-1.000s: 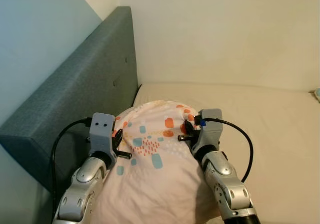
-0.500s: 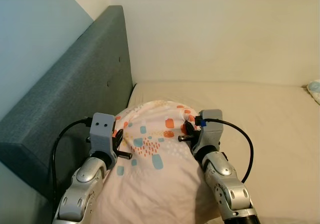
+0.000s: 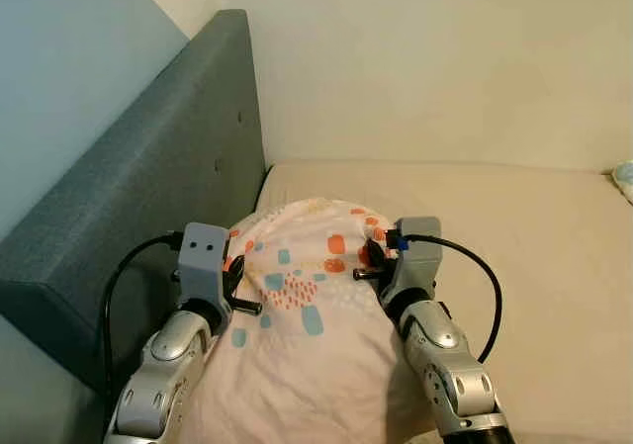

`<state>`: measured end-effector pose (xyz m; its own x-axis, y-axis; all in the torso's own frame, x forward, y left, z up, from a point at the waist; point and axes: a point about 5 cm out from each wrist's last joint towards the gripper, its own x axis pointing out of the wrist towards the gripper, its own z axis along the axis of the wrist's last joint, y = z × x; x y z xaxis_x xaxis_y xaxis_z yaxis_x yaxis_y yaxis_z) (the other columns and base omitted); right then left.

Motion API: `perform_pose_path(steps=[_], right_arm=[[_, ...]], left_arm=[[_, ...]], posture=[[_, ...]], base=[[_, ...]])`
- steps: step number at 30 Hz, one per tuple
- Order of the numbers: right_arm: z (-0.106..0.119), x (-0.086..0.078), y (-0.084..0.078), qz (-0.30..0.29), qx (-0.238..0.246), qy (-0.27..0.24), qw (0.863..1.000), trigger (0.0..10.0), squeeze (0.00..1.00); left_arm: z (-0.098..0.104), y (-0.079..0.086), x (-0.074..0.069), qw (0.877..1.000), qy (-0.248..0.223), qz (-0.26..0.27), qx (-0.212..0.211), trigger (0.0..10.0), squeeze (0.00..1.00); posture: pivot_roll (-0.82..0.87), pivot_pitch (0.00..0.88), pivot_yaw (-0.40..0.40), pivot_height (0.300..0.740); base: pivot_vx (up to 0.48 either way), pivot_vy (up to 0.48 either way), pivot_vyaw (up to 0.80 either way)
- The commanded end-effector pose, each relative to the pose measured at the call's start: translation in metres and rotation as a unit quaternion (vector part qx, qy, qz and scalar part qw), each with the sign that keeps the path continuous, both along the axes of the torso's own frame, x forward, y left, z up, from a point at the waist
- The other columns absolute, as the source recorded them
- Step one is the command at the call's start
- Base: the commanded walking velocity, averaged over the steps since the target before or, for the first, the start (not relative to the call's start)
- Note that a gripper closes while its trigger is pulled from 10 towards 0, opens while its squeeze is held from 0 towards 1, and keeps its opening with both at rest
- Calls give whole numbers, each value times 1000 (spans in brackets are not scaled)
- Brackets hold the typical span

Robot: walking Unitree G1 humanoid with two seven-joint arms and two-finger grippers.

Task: Clean up the room

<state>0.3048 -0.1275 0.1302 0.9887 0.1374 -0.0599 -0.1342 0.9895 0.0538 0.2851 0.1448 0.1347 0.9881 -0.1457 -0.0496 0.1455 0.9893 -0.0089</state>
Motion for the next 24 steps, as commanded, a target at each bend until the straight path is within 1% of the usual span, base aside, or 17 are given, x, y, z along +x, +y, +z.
perform_pose_path(steps=[1,4,6,13,14,15,18,24], right_arm=[[5,1,-16,-41,7,-12,999,10000,0],[4,0,-16,-41,8,-8,999,10000,0],[3,-1,-15,-41,11,-5,999,10000,0],[3,-1,-15,-41,10,-4,999,10000,0],[3,-1,-15,-41,11,-4,999,10000,0],[3,-1,-15,-41,11,-4,999,10000,0],[2,-2,-16,-42,12,-4,999,10000,0],[2,-2,-16,-42,12,-3,999,10000,0]], left_arm=[[6,16,2,999,-18,32,24,10000,0],[6,16,3,999,-17,31,24,10000,0],[5,16,2,999,-17,30,24,10000,0],[5,15,2,999,-16,29,24,10000,0],[5,15,2,999,-16,27,25,10000,0],[5,15,2,999,-16,27,25,10000,0],[4,15,2,999,-16,26,25,10000,0],[4,14,2,999,-14,23,26,10000,0]], posture=[[-85,66,41,740],[-85,66,41,740],[-85,66,41,725],[-86,61,42,705],[-86,61,42,695],[-86,61,42,695],[-88,64,44,675],[-86,71,45,650]], base=[[0,0,0],[0,0,0],[0,0,0],[0,0,0],[0,0,0],[0,0,0],[0,0,0],[0,0,0]])
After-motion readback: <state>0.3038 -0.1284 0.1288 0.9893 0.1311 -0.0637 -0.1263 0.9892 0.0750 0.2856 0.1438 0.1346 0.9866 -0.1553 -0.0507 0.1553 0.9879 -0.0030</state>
